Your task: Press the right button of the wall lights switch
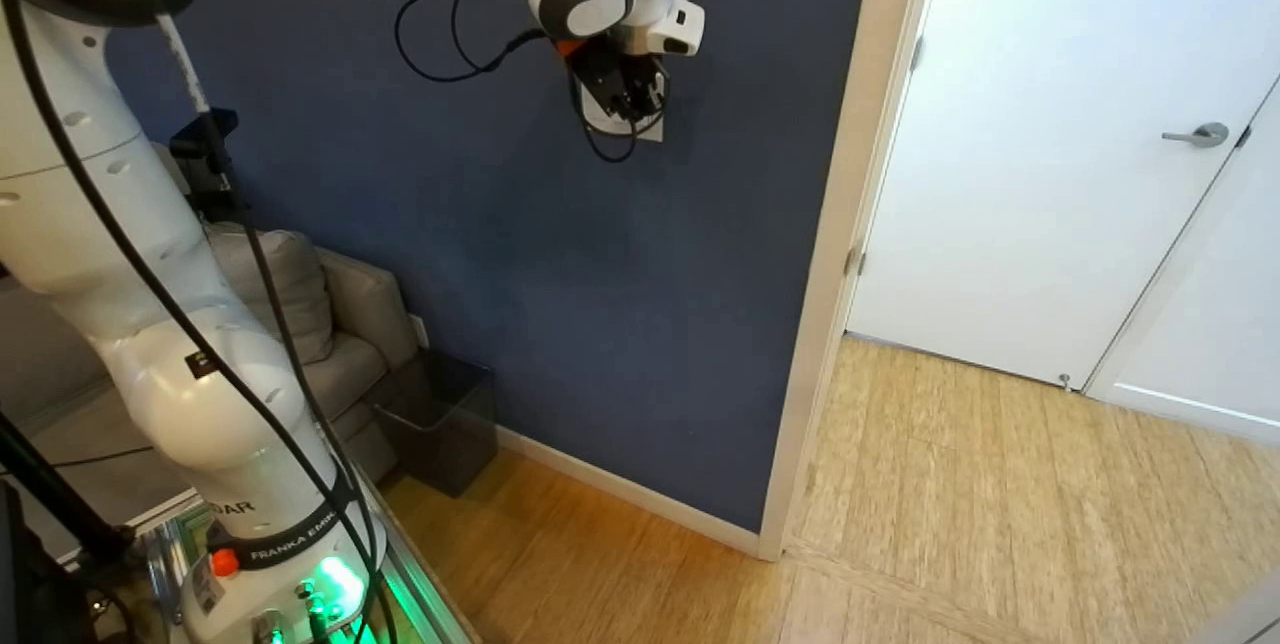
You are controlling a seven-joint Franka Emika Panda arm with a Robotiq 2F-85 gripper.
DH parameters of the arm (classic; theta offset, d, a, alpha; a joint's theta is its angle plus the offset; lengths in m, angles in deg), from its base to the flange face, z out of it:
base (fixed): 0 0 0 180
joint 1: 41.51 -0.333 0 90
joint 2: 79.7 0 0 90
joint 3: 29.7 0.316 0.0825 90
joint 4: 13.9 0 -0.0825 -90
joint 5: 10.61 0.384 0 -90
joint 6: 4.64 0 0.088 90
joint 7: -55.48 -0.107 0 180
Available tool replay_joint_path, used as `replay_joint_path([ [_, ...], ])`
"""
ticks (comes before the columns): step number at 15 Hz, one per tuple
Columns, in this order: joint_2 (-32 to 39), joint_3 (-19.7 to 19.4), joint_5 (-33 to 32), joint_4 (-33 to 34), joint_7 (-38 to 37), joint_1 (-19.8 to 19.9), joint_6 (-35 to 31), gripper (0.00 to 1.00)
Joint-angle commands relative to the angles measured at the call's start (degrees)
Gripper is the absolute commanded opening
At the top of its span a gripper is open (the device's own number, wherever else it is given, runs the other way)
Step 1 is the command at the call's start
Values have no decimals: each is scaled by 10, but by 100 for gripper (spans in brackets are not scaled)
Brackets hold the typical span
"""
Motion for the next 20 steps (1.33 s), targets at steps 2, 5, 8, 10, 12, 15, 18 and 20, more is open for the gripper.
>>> replay_joint_path([
  [2,44,7,60,46,-25,18,9,0],
  [5,60,10,107,58,-43,26,18,0],
  [8,51,13,87,40,-33,27,3,1],
  [10,53,13,89,42,-36,27,3,1],
  [12,53,13,90,43,-37,27,3,0],
  [15,56,17,99,45,-50,26,11,0],
  [18,59,18,101,47,-65,27,10,0],
  [20,60,18,105,48,-76,28,8,0],
])
